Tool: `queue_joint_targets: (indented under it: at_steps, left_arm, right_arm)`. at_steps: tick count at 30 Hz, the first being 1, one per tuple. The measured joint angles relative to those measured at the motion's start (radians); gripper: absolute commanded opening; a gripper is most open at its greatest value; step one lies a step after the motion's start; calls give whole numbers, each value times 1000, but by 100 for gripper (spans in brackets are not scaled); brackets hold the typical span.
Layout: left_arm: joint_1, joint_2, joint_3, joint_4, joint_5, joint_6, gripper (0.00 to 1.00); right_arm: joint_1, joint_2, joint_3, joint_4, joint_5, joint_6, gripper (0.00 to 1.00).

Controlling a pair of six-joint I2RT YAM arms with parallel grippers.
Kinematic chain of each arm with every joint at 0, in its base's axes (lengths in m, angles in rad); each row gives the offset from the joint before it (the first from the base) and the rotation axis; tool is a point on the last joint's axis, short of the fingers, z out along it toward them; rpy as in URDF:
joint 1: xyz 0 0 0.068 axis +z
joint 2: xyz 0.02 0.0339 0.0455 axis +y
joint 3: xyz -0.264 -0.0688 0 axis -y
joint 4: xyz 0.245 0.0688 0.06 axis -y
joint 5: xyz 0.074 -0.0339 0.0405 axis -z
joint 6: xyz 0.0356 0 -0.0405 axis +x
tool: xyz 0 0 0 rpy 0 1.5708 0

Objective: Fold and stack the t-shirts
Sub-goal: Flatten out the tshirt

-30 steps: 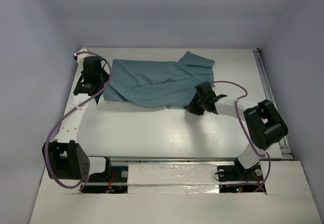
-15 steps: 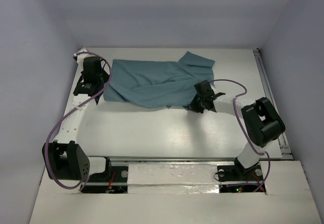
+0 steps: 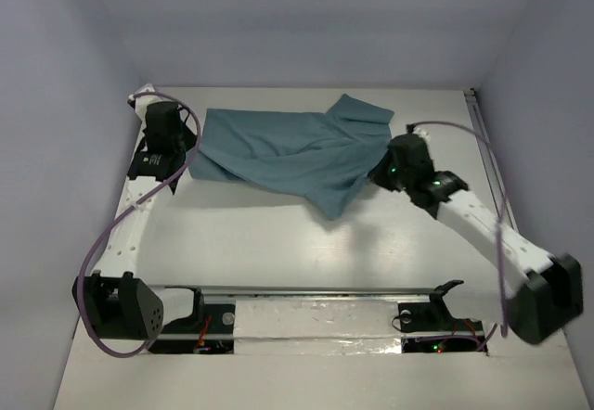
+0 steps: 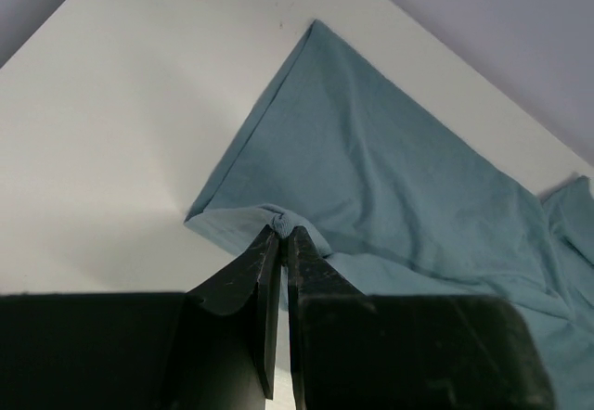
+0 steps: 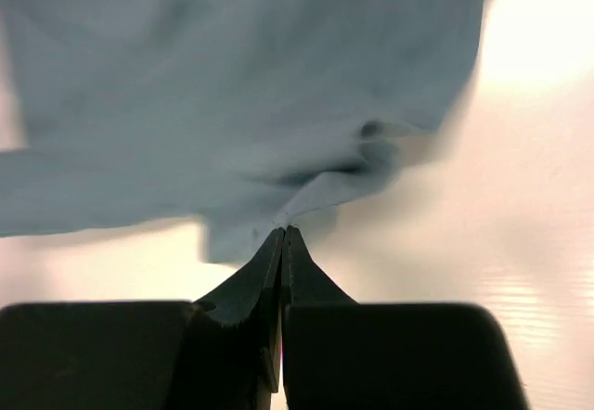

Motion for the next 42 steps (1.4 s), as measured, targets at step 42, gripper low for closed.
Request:
queue_joint_targets:
  at_steps: [42]
  left_arm:
    - [-15,385,874,-98,65,-58,0]
  right_arm:
    - [-418,633,1667,-82,31,-616,0]
